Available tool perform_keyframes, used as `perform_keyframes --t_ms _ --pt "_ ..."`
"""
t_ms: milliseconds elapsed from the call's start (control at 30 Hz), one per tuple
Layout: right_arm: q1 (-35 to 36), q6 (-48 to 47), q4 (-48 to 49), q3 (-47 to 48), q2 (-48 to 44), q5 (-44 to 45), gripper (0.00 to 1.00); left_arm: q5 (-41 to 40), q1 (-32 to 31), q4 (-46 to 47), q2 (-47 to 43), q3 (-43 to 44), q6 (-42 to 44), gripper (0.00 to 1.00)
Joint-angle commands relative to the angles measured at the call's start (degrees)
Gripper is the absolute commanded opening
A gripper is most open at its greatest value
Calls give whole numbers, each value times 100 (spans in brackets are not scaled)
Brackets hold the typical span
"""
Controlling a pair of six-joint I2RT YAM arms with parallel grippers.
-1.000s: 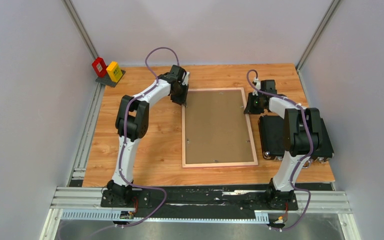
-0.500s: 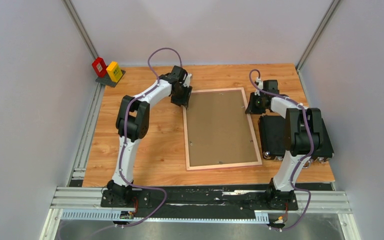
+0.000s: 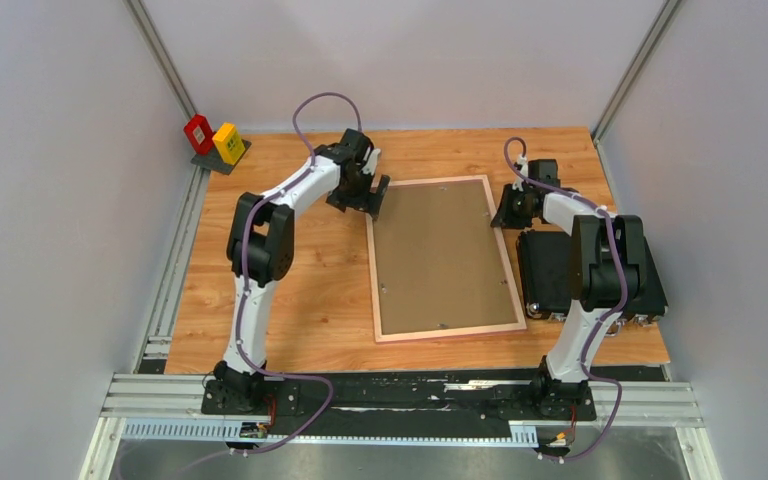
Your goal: Put the photo into the frame
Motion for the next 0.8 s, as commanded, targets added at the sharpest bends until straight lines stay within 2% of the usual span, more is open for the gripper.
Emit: perform_keyframes --t_ms 0,467,767 --pt "-33 742 13 4 156 186 0 36 -22 -20 -741 26 181 100" --pt "-35 2216 77 623 625 -101 0 993 -123 -124 -1261 -1331 674 100" --pt "-10 2313 52 985 807 -133 0 1186 -219 -140 -1100 -1331 648 100"
